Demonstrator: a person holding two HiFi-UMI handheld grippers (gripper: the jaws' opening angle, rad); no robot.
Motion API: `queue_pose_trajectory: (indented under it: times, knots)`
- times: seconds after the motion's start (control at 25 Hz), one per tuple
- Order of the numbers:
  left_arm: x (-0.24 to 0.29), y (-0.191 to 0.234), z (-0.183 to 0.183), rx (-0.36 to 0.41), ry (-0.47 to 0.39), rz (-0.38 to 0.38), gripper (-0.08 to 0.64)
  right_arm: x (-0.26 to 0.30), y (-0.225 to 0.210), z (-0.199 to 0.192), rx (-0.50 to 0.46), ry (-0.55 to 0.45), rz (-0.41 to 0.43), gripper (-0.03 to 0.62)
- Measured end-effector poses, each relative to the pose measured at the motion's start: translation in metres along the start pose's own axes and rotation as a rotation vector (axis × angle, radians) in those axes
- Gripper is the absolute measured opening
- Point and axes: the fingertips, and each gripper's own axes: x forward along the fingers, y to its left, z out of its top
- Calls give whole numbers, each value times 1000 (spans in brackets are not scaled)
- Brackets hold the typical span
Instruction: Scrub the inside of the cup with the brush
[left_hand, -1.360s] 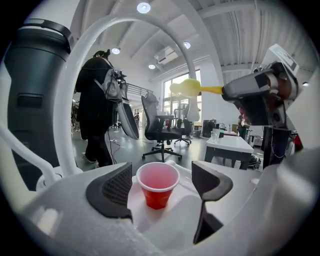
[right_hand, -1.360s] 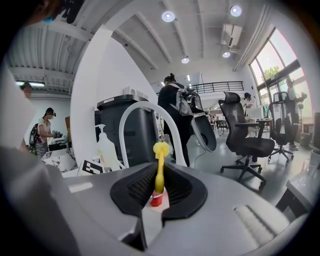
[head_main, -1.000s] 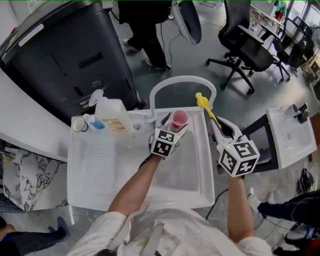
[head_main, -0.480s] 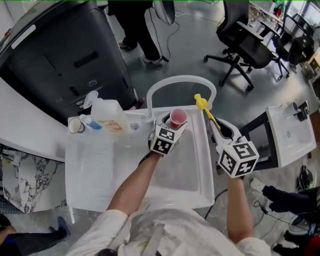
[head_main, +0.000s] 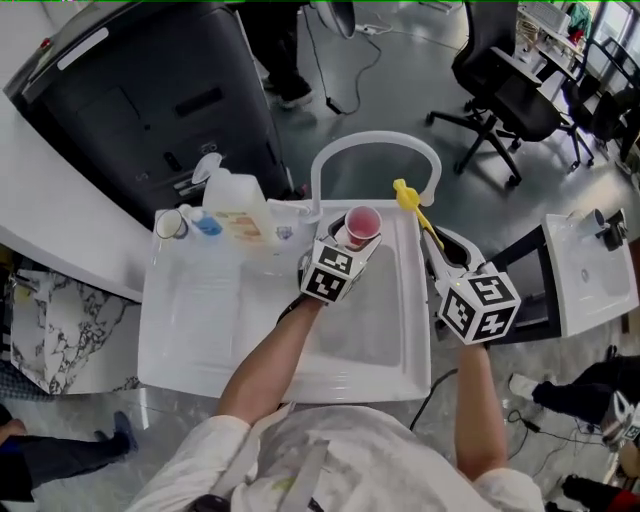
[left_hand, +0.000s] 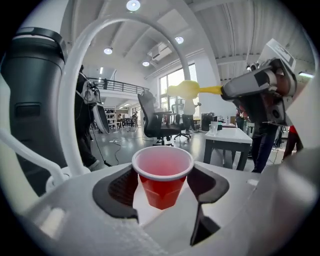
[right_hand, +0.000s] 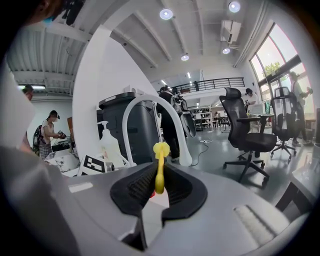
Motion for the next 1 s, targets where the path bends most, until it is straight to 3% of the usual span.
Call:
queue_pose_trajectory:
  times: [1.0]
  knots:
    - [-169,-38,31,54,-27,231,308,-82,91,-6,-92,6,276,37]
